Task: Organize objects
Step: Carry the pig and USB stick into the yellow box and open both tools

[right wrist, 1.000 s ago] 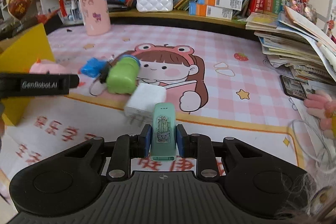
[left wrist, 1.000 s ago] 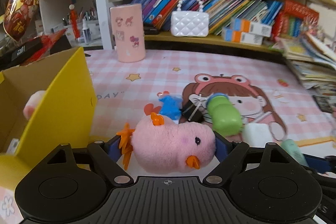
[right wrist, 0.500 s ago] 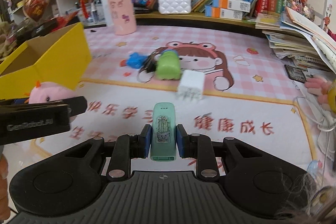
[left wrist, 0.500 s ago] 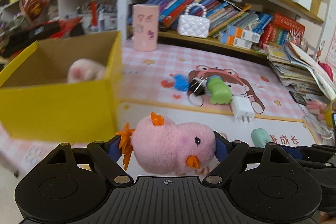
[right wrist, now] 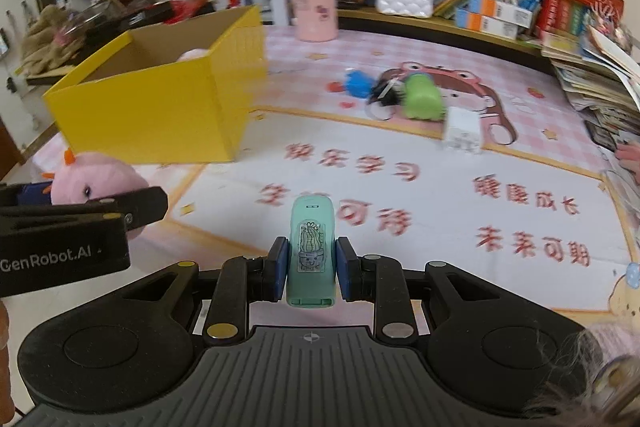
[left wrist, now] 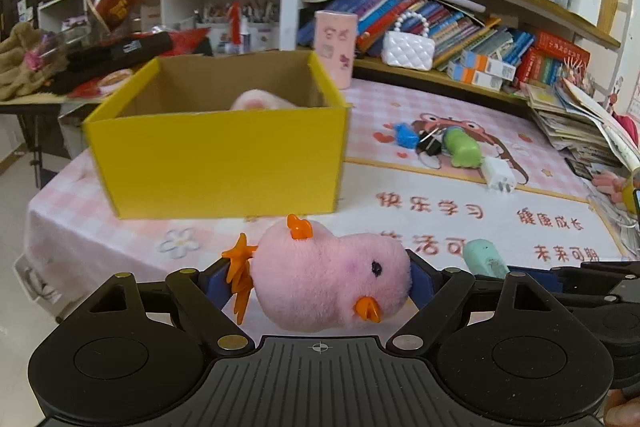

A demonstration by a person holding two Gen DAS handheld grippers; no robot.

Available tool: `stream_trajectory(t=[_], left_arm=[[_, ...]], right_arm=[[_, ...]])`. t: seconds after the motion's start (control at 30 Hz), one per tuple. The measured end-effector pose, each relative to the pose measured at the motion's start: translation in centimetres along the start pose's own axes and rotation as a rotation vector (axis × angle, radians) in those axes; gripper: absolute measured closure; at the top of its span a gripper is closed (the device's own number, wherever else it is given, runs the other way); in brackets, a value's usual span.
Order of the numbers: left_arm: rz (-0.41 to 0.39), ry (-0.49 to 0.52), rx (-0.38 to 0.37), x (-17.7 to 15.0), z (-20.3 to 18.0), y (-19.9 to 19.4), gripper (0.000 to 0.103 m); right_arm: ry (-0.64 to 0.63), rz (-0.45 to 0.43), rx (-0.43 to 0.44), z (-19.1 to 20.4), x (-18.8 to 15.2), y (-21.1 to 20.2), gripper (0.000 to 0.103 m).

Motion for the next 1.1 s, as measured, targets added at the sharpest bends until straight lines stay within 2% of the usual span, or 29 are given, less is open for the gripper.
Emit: stream_trajectory(t=[0.47,0.73,0.93,1.1], left_arm=[[-0.011,-0.028,0.04,-4.1,6.9,-4.1,0.018],[-0.034,-0.02,0.069,-5.1,10.1,-5.5,0.018],[-0.095,-0.017,0.089,-3.7,12.0,-5.9,0.018],[-0.165,-0.042,0.09,-0.8,13.3,-4.8,0.018]], right_arm=[[-0.05,-0.014,0.039,8.3,-3.8,-1.7,0.08],[-0.051,-0.026,0.068,12.0,-4.9,-1.5,0.08],[-0.06,-0.067,0.086,14.1,-3.8,-1.7,0.08],[-0.045,-0.145,0.084,14.7,-0.2,-1.8,0.08]])
Point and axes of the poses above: each gripper's, at about its wrist camera, not at the fingertips, and y roughly the way its jaws point, z to its left, x to its top, the point moved 2 cm from there along y, roughly the way its jaws point, and after that the axes turned 13 degrees about y, right-handed, at the moved point
